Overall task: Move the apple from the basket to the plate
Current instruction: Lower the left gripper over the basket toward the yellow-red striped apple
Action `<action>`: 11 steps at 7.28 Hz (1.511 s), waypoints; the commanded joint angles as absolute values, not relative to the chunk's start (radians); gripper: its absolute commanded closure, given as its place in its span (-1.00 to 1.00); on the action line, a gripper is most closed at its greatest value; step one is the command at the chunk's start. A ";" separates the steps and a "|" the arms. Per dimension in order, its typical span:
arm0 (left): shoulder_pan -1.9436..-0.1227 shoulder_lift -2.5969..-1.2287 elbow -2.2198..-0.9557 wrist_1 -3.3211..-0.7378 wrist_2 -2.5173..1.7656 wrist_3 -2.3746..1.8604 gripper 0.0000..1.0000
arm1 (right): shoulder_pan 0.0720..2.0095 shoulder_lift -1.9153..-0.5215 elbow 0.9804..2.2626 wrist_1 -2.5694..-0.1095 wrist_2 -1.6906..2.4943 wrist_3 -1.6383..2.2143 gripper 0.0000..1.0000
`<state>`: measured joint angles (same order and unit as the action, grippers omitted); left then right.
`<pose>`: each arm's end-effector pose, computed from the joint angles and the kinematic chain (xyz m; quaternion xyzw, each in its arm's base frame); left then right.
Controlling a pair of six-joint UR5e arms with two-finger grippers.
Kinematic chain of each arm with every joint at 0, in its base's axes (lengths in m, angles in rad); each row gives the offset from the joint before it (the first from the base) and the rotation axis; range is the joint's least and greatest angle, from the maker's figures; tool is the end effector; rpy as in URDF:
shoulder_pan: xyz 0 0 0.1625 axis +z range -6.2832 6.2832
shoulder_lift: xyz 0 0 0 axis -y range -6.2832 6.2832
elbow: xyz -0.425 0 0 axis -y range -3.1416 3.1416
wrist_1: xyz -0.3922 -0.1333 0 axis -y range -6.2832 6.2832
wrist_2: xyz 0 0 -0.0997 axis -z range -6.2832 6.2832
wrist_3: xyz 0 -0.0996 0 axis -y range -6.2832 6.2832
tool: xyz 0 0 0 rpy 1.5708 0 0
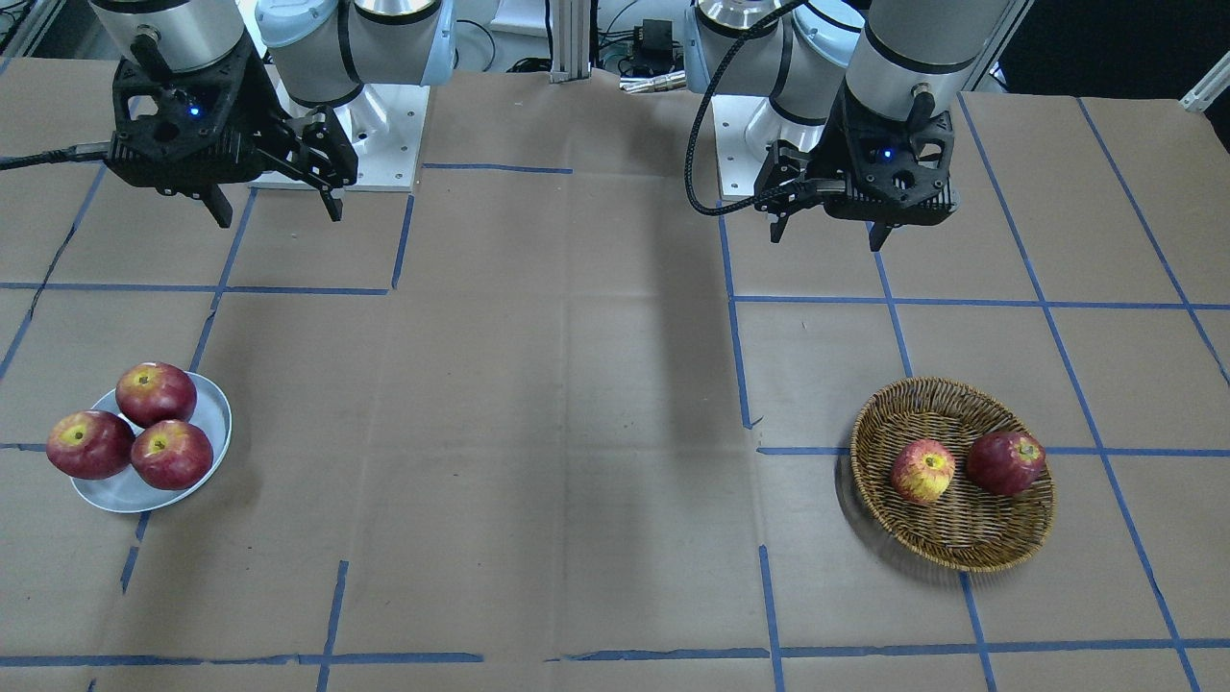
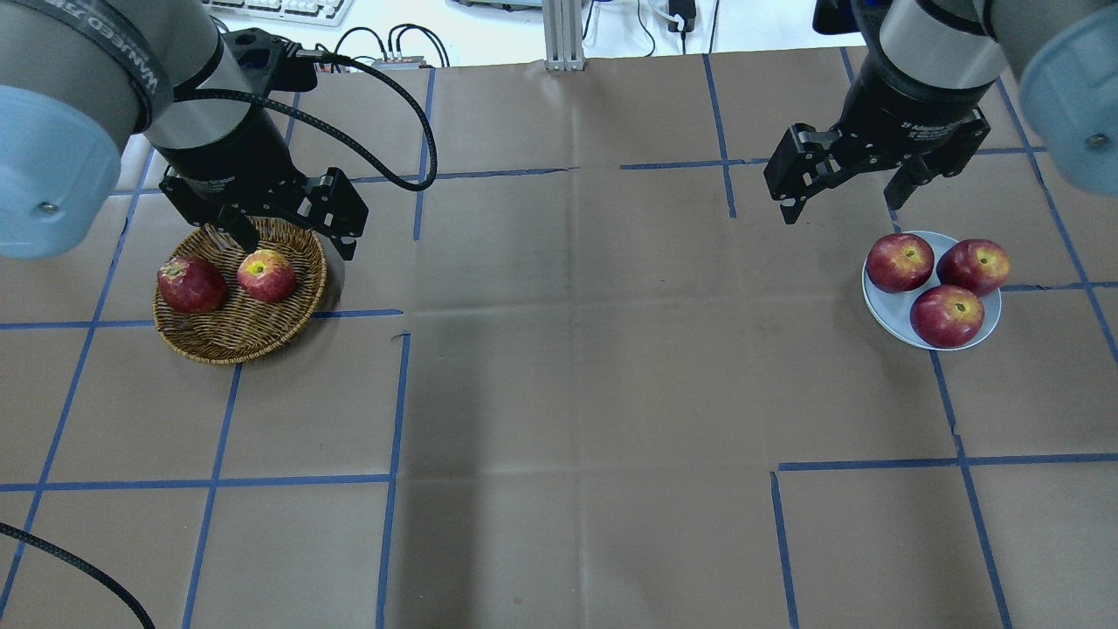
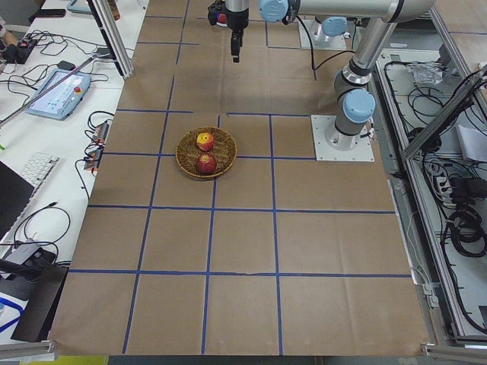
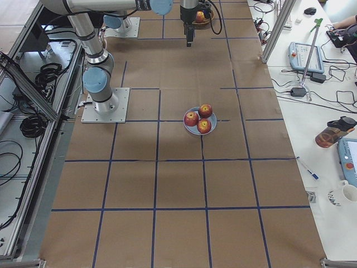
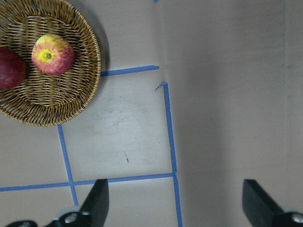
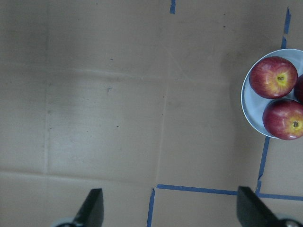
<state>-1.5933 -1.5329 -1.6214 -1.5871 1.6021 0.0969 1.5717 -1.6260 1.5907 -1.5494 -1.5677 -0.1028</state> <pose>-0.1408 -0.4698 0.4798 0.0599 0.9980 0.0151 0.0151 0.1340 -0.4695 0.5025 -0.0518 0.9986 -0.0070 0.0012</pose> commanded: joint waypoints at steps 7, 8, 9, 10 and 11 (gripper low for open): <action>-1.591 -1.528 -1.623 -1.595 1.605 0.103 -0.99 | 1.569 -1.626 1.591 -1.551 -1.568 -0.103 -1.00; -1.592 -1.529 -1.623 -1.595 1.605 0.103 -0.99 | 1.569 -1.626 1.591 -1.549 -1.568 -0.103 -1.00; -1.592 -1.526 -1.624 -1.598 1.605 0.103 -0.99 | 1.569 -1.626 1.591 -1.549 -1.568 -0.103 -1.00; -1.591 -1.517 -1.624 -1.598 1.605 0.103 -0.99 | 1.569 -1.626 1.591 -1.549 -1.568 -0.103 -1.00; -1.591 -1.510 -1.628 -1.601 1.606 0.104 -0.99 | 1.569 -1.626 1.591 -1.549 -1.568 -0.103 -1.00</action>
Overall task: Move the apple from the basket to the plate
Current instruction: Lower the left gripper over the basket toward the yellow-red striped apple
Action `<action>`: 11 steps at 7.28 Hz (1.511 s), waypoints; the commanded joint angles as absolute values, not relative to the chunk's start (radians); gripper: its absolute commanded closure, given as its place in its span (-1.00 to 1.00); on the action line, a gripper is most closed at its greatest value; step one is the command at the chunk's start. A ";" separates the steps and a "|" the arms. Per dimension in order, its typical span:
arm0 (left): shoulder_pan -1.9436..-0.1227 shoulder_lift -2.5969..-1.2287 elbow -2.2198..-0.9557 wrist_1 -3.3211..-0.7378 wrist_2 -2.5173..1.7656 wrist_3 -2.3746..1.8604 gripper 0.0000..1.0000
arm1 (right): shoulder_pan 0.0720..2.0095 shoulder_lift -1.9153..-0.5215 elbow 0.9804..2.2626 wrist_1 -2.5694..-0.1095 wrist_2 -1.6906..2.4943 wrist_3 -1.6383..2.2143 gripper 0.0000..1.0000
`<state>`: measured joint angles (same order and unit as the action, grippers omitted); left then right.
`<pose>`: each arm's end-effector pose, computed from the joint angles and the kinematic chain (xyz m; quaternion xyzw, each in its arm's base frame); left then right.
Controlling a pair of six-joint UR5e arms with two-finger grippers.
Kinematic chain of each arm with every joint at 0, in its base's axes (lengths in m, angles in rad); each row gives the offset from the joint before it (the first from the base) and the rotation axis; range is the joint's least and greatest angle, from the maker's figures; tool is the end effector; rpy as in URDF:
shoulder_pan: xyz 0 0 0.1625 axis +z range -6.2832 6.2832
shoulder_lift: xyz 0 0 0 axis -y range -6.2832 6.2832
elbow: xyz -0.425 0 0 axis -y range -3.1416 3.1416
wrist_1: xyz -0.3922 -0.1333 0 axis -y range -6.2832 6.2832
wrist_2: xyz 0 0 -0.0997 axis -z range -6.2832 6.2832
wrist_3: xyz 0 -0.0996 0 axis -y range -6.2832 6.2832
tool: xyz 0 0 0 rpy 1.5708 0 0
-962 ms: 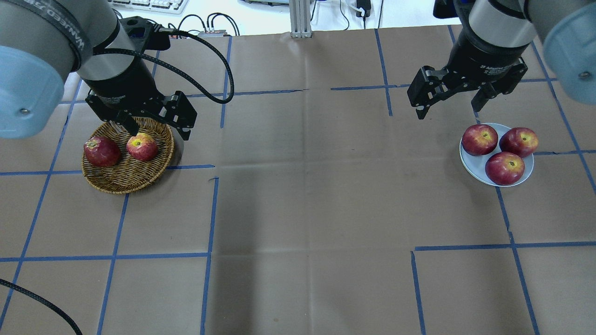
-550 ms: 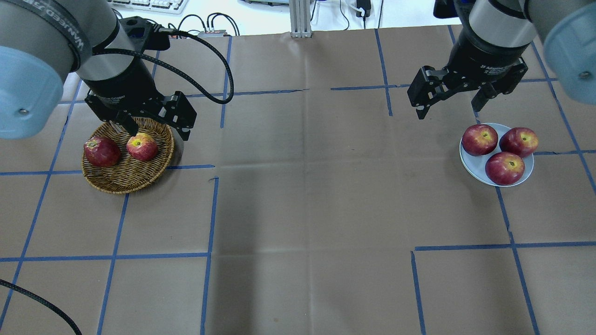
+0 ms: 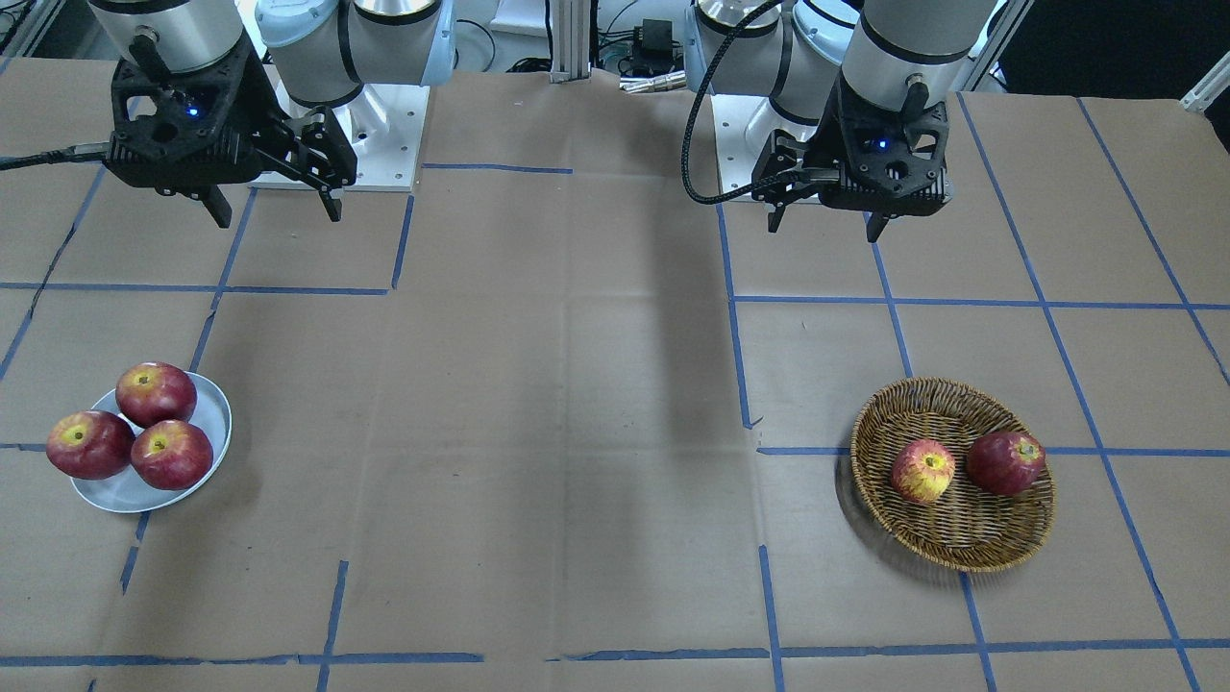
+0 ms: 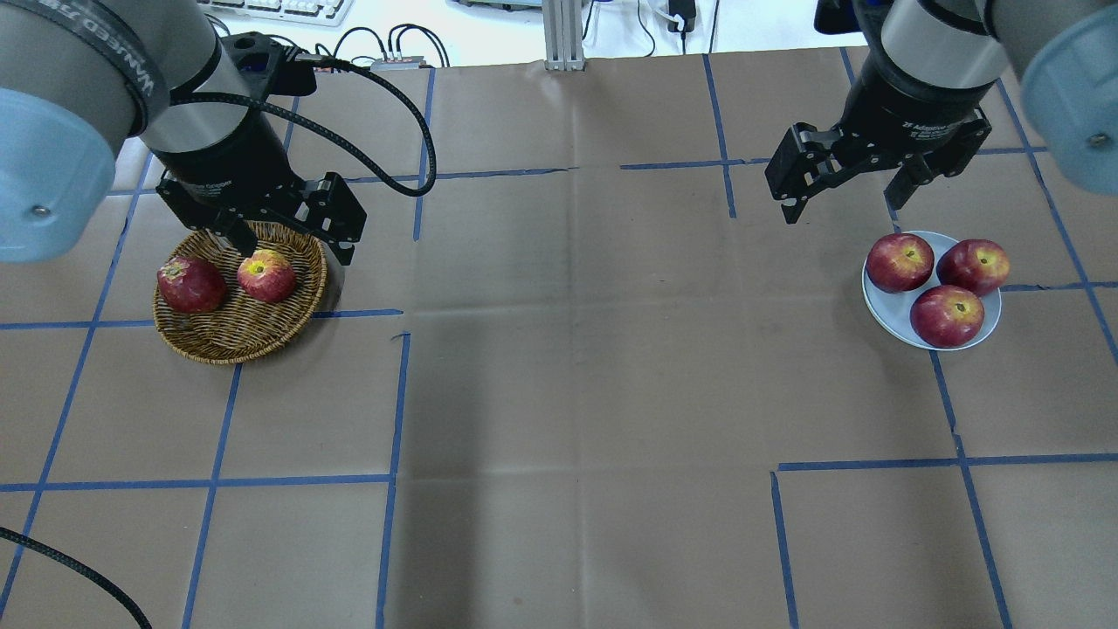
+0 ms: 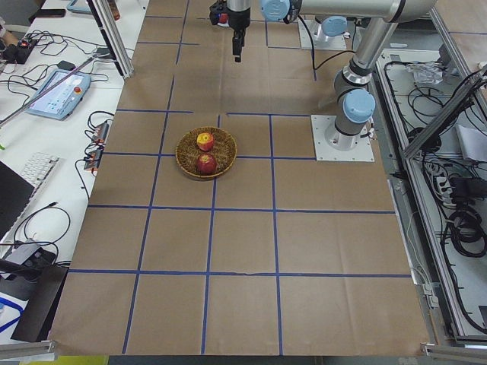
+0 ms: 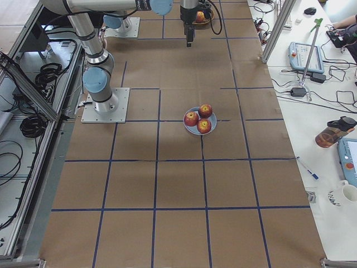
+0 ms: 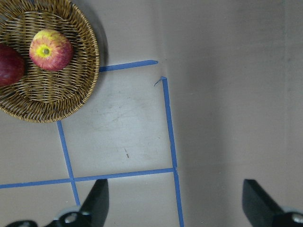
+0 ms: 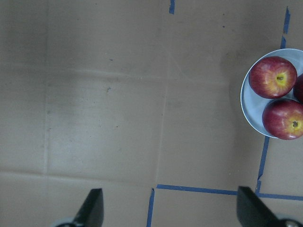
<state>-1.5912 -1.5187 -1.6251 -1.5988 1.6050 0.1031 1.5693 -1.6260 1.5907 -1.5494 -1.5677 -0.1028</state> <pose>-0.1394 -0.4640 0.4835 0.0620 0.9978 0.0158 0.0165 0.1329 -0.4698 0.5025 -0.0506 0.9987 -0.0070 0.0012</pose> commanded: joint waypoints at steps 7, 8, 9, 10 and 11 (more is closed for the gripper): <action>-1.335 -1.583 -1.733 -1.483 1.592 0.661 -0.99 | 1.569 -1.626 1.591 -1.549 -1.568 -0.103 -1.00; -1.327 -1.674 -1.762 -1.351 1.598 0.670 -0.99 | 1.569 -1.626 1.591 -1.549 -1.568 -0.103 -1.00; -1.327 -1.743 -1.760 -1.309 1.601 0.673 -0.99 | 1.569 -1.626 1.591 -1.549 -1.568 -0.103 -1.00; -1.325 -1.799 -1.752 -1.239 1.601 0.702 -0.99 | 1.569 -1.626 1.591 -1.549 -1.568 -0.103 -1.00; -1.325 -1.849 -1.764 -1.086 1.605 0.754 -0.99 | 1.569 -1.626 1.591 -1.549 -1.568 -0.103 -1.00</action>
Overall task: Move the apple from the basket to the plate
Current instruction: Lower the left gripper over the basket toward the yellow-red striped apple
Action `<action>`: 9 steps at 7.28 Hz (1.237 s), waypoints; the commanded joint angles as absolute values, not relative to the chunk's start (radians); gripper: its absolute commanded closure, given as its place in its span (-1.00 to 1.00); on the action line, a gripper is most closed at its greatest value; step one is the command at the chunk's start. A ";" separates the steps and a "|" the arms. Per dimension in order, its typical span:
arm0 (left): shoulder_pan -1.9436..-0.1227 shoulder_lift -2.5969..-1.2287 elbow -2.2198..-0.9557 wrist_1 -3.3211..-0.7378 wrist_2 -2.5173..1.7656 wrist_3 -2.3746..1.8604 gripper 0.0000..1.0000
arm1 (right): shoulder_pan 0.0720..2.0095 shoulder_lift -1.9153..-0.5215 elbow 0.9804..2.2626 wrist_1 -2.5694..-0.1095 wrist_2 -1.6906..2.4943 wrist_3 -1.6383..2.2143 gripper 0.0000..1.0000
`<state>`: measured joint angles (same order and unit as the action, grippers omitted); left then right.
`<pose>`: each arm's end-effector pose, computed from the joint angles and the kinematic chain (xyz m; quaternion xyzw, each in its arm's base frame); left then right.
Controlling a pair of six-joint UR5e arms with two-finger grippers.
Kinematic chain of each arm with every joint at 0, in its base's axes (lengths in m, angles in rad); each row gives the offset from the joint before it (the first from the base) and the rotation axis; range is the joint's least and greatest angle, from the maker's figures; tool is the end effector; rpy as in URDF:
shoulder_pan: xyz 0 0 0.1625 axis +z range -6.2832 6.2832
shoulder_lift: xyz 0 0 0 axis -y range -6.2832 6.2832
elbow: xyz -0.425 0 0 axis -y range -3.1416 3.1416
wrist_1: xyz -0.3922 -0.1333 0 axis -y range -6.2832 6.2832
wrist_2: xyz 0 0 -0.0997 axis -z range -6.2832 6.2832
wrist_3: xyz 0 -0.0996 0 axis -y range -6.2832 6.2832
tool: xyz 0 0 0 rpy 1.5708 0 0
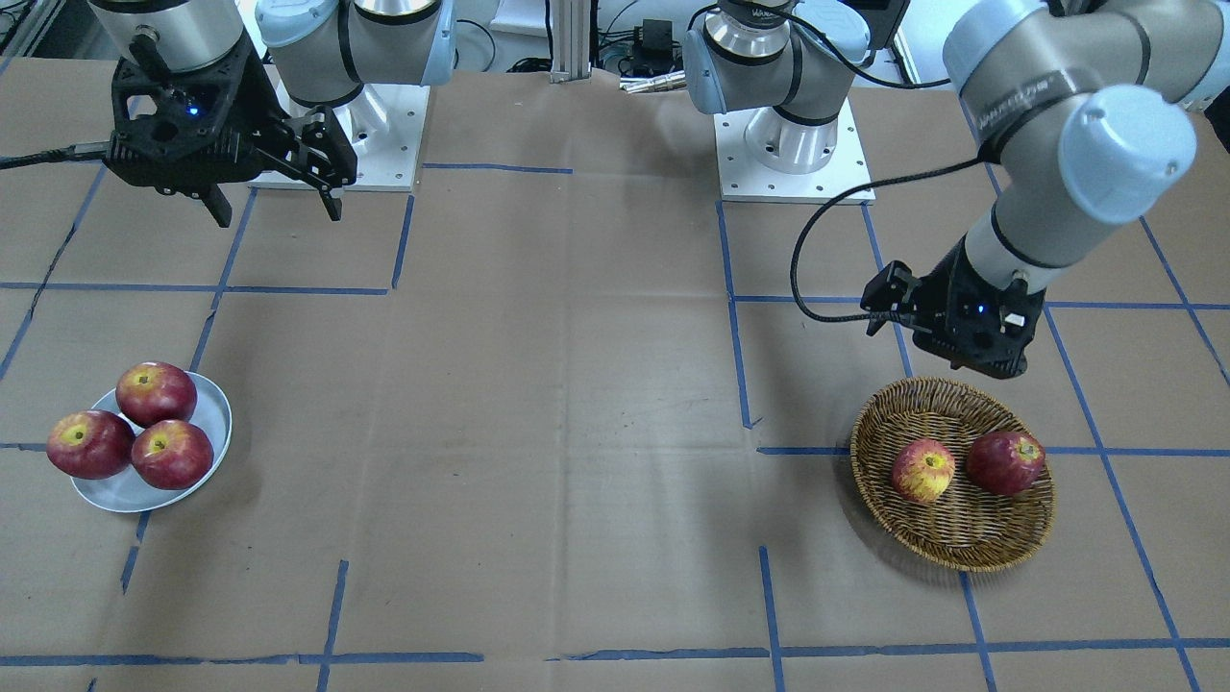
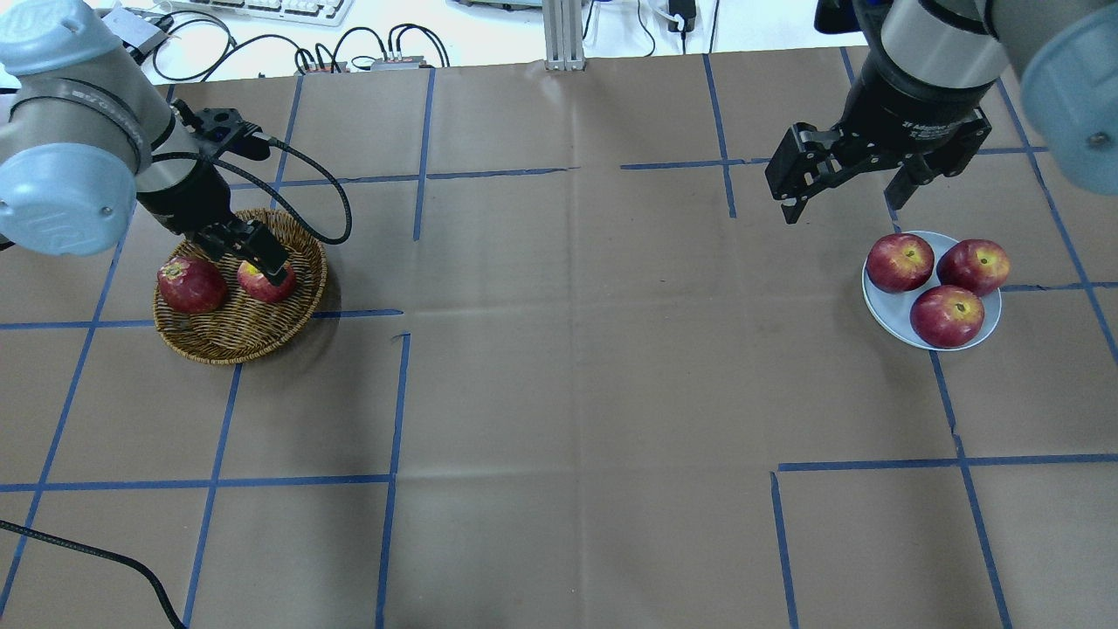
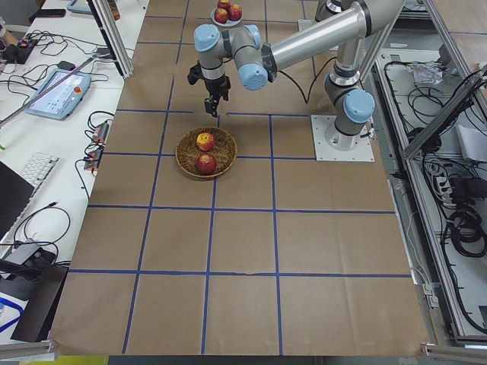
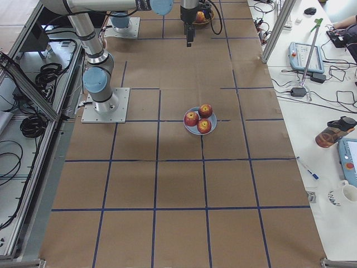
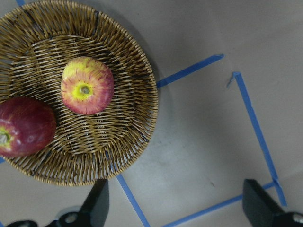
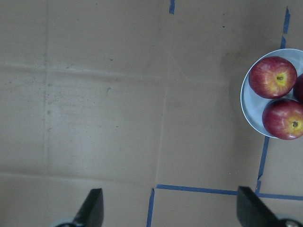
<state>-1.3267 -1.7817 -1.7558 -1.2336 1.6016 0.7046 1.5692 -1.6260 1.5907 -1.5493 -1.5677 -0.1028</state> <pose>0.0052 -0.5599 0.3216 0.2285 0.9730 0.0331 0.0003 0.1329 -0.4698 0.5025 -0.0506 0.9987 -0.0070 0.0012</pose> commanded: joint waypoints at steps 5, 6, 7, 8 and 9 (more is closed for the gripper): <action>-1.253 -1.936 -1.793 -0.940 1.591 0.520 -0.97 | 1.569 -1.626 1.591 -1.549 -1.568 -0.103 -1.00; -1.227 -1.942 -1.793 -0.934 1.589 0.417 -0.97 | 1.568 -1.626 1.591 -1.549 -1.568 -0.103 -1.00; -1.226 -1.947 -1.793 -0.934 1.566 0.349 -0.97 | 1.569 -1.626 1.591 -1.548 -1.568 -0.103 -1.00; -1.226 -1.948 -1.802 -0.936 1.519 0.300 -0.97 | 1.568 -1.626 1.591 -1.548 -1.568 -0.103 -1.00; -1.226 -1.951 -1.824 -0.934 1.514 0.264 -0.97 | 1.568 -1.626 1.591 -1.549 -1.568 -0.103 -1.00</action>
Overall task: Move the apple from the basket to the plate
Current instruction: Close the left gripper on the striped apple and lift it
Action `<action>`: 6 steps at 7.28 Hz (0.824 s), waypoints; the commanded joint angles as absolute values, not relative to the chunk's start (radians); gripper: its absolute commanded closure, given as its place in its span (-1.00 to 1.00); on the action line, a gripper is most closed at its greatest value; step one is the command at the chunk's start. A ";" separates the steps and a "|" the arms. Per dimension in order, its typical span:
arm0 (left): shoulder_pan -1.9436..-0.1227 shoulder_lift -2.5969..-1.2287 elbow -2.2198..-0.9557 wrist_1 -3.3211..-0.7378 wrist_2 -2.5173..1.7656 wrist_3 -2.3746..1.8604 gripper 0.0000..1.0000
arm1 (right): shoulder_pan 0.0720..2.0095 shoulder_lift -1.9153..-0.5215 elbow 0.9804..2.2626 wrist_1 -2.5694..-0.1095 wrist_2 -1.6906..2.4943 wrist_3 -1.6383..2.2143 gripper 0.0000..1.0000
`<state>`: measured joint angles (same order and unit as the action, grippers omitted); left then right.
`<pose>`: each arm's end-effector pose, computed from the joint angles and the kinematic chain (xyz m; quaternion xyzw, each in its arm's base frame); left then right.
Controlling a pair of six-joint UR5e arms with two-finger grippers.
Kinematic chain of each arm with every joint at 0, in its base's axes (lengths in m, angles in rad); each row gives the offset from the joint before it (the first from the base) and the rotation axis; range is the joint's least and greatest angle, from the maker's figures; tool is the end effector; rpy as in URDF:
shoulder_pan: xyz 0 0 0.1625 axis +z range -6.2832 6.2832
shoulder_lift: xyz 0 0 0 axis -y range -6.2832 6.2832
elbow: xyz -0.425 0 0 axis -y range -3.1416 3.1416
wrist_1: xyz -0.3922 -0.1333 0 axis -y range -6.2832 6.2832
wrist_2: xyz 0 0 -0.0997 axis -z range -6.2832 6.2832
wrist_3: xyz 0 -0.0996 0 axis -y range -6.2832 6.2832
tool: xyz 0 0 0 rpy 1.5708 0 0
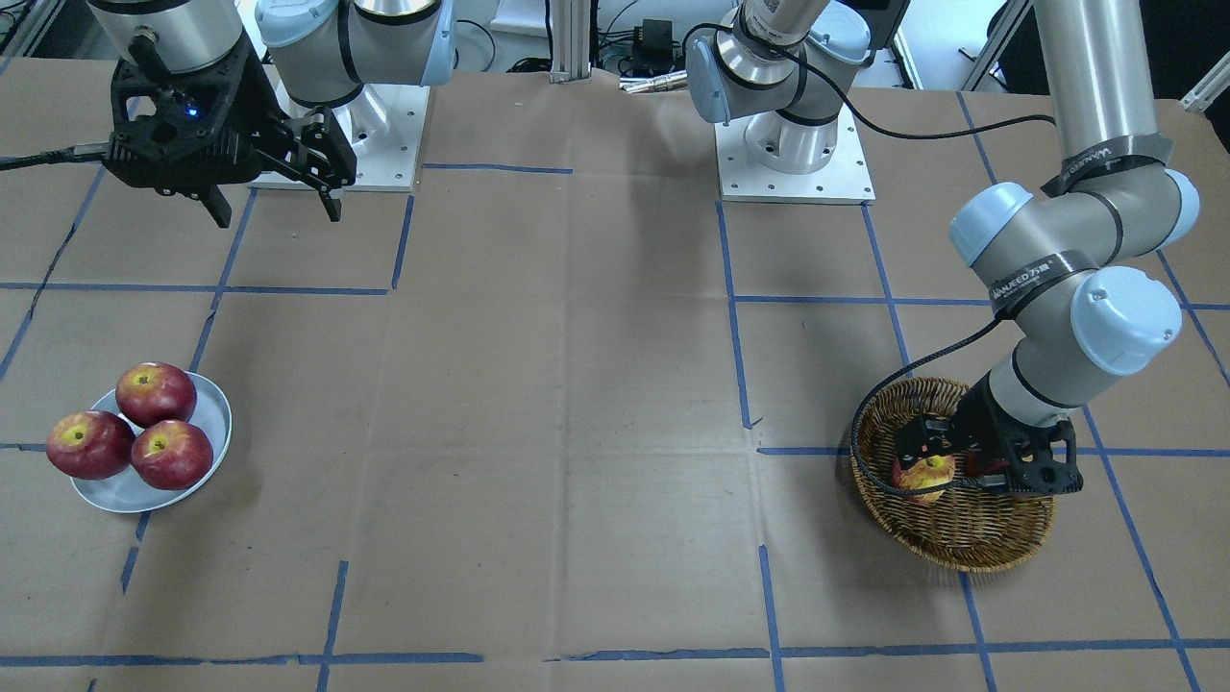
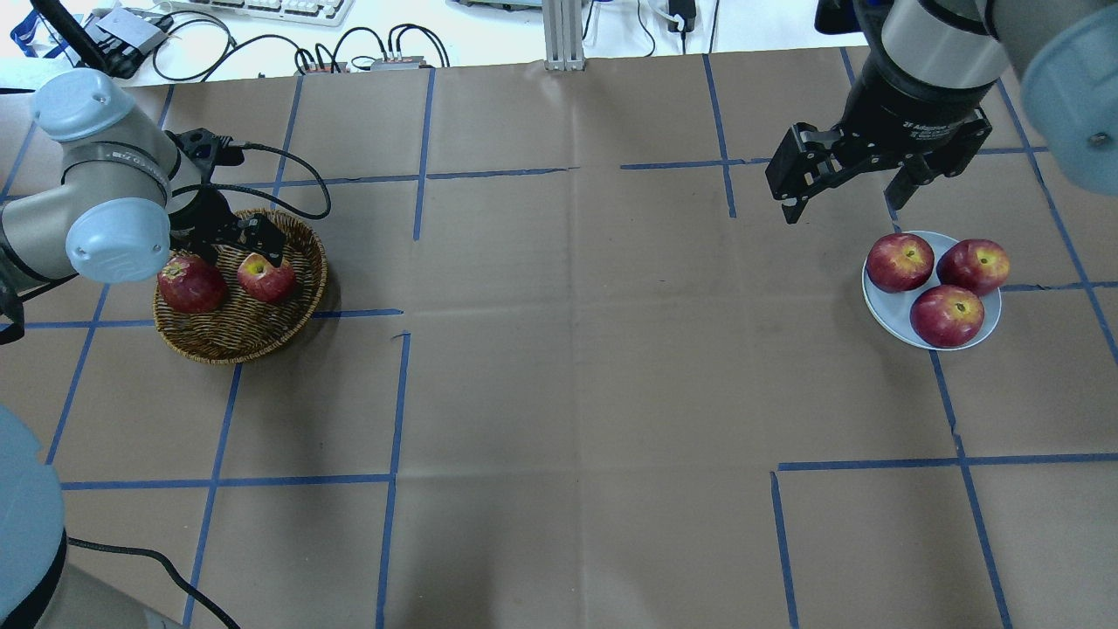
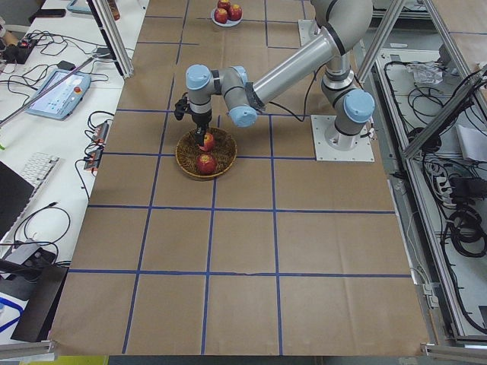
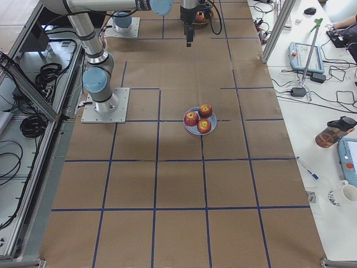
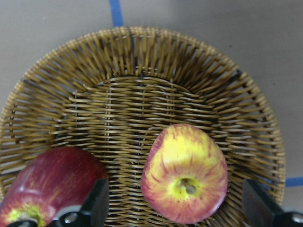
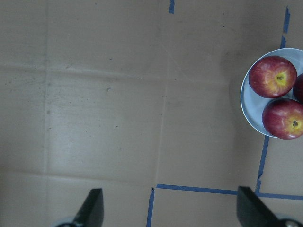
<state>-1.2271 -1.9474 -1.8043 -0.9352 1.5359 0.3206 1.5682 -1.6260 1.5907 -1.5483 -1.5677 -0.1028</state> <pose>0.0666 -0.5921 0.2360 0.0113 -0.9997 0.0177 0.0123 0.1324 -0.4698 0.5024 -0.0501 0.9987 -0.0065 0.0012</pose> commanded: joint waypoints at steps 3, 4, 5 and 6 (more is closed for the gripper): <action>-1.226 -1.995 -1.836 -0.870 1.529 0.278 -0.97 | 1.568 -1.626 1.591 -1.548 -1.568 -0.103 -1.00; -1.224 -2.015 -1.830 -0.855 1.529 0.278 -0.97 | 1.568 -1.626 1.591 -1.548 -1.568 -0.103 -1.00; -1.224 -2.017 -1.818 -0.854 1.529 0.276 -0.97 | 1.568 -1.626 1.591 -1.548 -1.569 -0.103 -1.00; -1.226 -2.016 -1.830 -0.851 1.525 0.265 -0.93 | 1.568 -1.626 1.591 -1.549 -1.569 -0.103 -1.00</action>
<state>-1.2246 -2.0127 -1.8255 -0.8577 1.5279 0.2738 1.5678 -1.6260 1.5907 -1.5481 -1.5687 -0.1028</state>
